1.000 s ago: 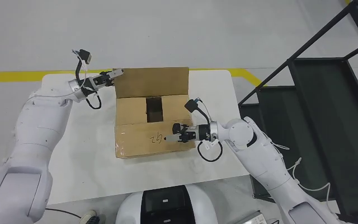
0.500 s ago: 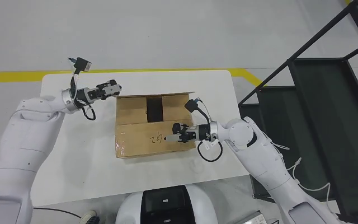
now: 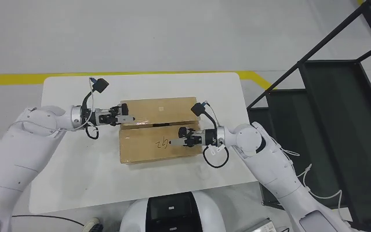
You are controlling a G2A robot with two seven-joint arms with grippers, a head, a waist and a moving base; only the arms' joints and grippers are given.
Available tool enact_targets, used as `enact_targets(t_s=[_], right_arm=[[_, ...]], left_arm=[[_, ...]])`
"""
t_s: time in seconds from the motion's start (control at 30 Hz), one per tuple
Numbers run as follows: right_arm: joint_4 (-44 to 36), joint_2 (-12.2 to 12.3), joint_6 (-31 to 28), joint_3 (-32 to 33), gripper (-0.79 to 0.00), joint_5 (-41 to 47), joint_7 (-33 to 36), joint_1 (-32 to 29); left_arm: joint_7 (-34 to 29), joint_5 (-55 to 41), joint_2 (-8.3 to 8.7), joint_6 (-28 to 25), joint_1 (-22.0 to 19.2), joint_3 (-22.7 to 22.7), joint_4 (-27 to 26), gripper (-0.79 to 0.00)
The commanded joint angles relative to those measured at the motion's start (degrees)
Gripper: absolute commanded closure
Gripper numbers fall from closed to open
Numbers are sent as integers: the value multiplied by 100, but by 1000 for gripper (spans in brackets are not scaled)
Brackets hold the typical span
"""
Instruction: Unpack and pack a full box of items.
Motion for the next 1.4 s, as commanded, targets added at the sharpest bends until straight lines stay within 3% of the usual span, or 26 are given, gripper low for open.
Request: enact_targets(t_s=[0.0,0.63,0.83,1.1,1.23,1.37], right_arm=[[-36,1,98,-10,-785,-51,-72,-5],[-158,-7,802,-165,-785,-461,-520,27],[-146,-12,846,-222,-785,-509,-544,69],[-203,7,827,-171,-785,-512,-582,15],[-233,21,813,-129,-785,-510,-591,-31],[-254,39,795,-66,-785,-487,-606,-86]], left_arm=[[43,-30,77,-42,-70,190,-16,-785],[888,-121,827,-886,-831,2139,-254,-785],[535,-949,993,-532,-1135,2535,-271,-785],[-322,-2218,1024,325,-1326,2565,-286,-785],[-831,-2582,947,834,-1372,2465,-140,-785],[-985,-2450,814,988,-1385,2396,81,-785]])
